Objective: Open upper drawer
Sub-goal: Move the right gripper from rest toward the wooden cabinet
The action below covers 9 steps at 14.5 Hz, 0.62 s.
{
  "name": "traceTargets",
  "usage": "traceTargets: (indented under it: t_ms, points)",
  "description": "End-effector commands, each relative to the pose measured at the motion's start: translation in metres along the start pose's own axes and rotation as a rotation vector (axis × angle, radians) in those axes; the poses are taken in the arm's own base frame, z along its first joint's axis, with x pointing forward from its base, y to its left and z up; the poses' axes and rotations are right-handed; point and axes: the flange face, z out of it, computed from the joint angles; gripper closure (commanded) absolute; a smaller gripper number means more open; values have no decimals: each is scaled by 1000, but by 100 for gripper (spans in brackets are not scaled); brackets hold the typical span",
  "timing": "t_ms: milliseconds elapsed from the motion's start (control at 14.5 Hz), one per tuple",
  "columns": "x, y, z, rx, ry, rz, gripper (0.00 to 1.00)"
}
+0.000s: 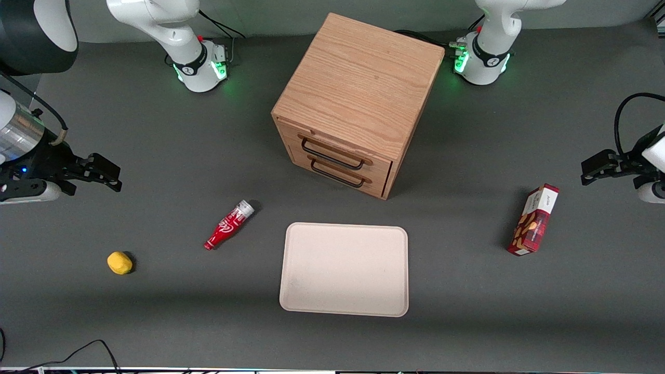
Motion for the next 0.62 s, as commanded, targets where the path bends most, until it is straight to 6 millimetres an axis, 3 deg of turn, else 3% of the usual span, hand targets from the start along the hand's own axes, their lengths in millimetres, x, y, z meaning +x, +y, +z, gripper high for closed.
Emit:
traceTargets:
  t_ms: [0, 414, 552]
  points:
    - [3, -4, -3, 20, -9, 9, 0]
    - [-2, -48, -16, 24, -2, -72, 0]
    - [-3, -80, -25, 21, 1, -126, 0]
